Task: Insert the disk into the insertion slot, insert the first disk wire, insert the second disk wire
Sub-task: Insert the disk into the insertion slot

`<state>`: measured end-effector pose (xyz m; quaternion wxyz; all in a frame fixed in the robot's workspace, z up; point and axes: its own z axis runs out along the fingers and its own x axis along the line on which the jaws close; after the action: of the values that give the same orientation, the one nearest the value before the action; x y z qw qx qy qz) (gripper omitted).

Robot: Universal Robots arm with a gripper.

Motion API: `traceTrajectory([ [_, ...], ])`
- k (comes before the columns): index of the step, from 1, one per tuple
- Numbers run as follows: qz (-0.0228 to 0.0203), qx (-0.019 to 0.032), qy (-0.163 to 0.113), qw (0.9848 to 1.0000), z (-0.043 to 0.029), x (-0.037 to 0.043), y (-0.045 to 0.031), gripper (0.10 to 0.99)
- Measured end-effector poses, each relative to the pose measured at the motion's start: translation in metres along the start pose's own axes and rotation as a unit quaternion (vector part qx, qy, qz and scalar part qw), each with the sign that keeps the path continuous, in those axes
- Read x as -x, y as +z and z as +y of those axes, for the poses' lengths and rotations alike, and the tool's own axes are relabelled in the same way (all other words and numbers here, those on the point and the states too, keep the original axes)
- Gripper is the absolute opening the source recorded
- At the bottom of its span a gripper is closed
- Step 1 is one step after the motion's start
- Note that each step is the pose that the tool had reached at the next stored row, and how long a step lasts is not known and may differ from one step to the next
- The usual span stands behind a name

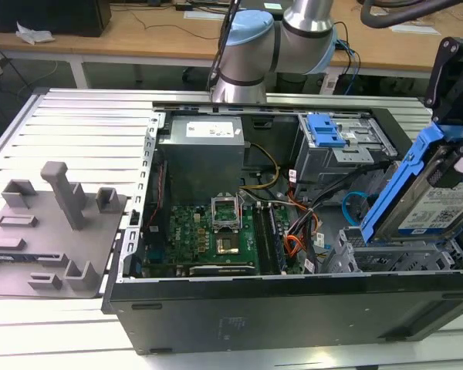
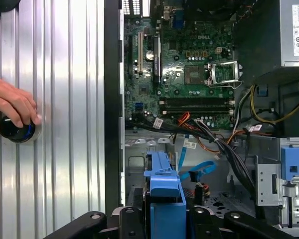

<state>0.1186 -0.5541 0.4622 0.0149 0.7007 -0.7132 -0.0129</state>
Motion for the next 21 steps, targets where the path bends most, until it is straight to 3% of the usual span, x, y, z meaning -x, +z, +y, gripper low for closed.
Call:
traceTrajectory([
  [5,-0.0001,0.0,0.0,1.0,0.0,0.0029,0.0014,0.369],
  [9,0.0,0.0,0.0,1.0,0.0002,0.0029,0.0098,0.369],
  [13,-0.0011,0.0,0.0,1.0,0.005,0.0032,0.0122,0.369],
  [21,-0.0025,0.0001,0.0,1.0,0.0049,0.0074,0.0203,0.369],
])
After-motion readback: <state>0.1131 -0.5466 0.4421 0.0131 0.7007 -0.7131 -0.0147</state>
